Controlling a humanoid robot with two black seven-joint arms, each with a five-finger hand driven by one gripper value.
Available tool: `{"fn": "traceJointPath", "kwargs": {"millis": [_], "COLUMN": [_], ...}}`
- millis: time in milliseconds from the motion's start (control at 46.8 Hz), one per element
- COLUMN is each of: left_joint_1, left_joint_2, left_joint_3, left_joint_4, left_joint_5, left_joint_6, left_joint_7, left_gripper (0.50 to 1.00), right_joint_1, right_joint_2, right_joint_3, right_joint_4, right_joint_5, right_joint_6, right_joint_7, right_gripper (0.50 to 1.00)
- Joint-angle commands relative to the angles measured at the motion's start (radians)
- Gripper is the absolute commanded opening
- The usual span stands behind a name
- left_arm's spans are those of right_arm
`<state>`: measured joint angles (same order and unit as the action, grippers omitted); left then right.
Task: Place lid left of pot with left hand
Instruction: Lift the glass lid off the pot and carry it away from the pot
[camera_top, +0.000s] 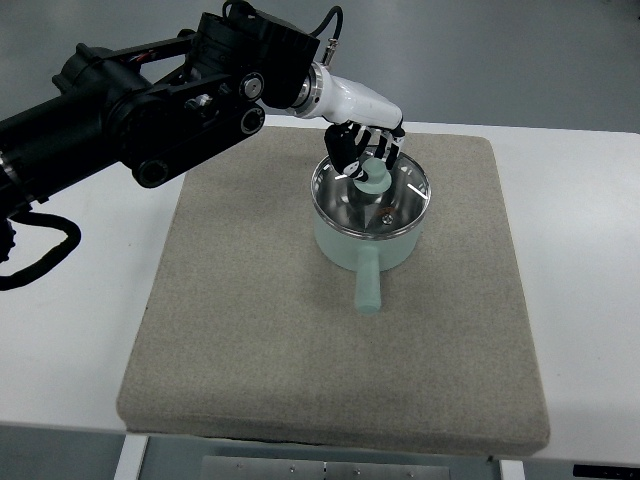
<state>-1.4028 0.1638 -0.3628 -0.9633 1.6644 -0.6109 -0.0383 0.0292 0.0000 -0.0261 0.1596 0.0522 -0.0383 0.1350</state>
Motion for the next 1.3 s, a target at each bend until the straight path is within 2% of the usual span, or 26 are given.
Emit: {"fn": "traceJointPath", "kwargs": {"millis": [0, 492, 791, 1027, 1283], "left_joint_1": [-0.013, -0.053, -0.059, -0.031, 0.103], "left_joint_2": [0.0, 0.009, 0.215, 0.353, 0.388], "left_joint_3": [-0.001, -0.001, -0.002, -0.001, -0.001], "left_joint_4": [0.0, -0.014, -0.132, -0.137, -0.124], "left_joint_5": [0.0, -0.002, -0.005, -0.006, -0.006], "left_joint_6": [0.0, 0.0, 0.0, 0.0, 0.0], "left_joint_7": [0.0, 0.0, 0.001, 0.0, 0.001], "left_gripper": [0.5, 0.5, 0.5, 0.5, 0.5], "right_joint_1": [0.0, 0.0, 0.0, 0.0, 0.0], "right_joint_2": [0.0, 0.0, 0.0, 0.0, 0.0], "right_joint_3": [0.0, 0.0, 0.0, 0.0, 0.0], "right_joint_4": [0.0, 0.0, 0.0, 0.0, 0.0], "right_joint_5": [0.0, 0.0, 0.0, 0.0, 0.0], "right_joint_6": [0.0, 0.0, 0.0, 0.0, 0.0], "right_joint_7": [0.0, 0.0, 0.0, 0.0, 0.0], "right_gripper": [0.924, 0.924, 0.924, 0.924, 0.924]}}
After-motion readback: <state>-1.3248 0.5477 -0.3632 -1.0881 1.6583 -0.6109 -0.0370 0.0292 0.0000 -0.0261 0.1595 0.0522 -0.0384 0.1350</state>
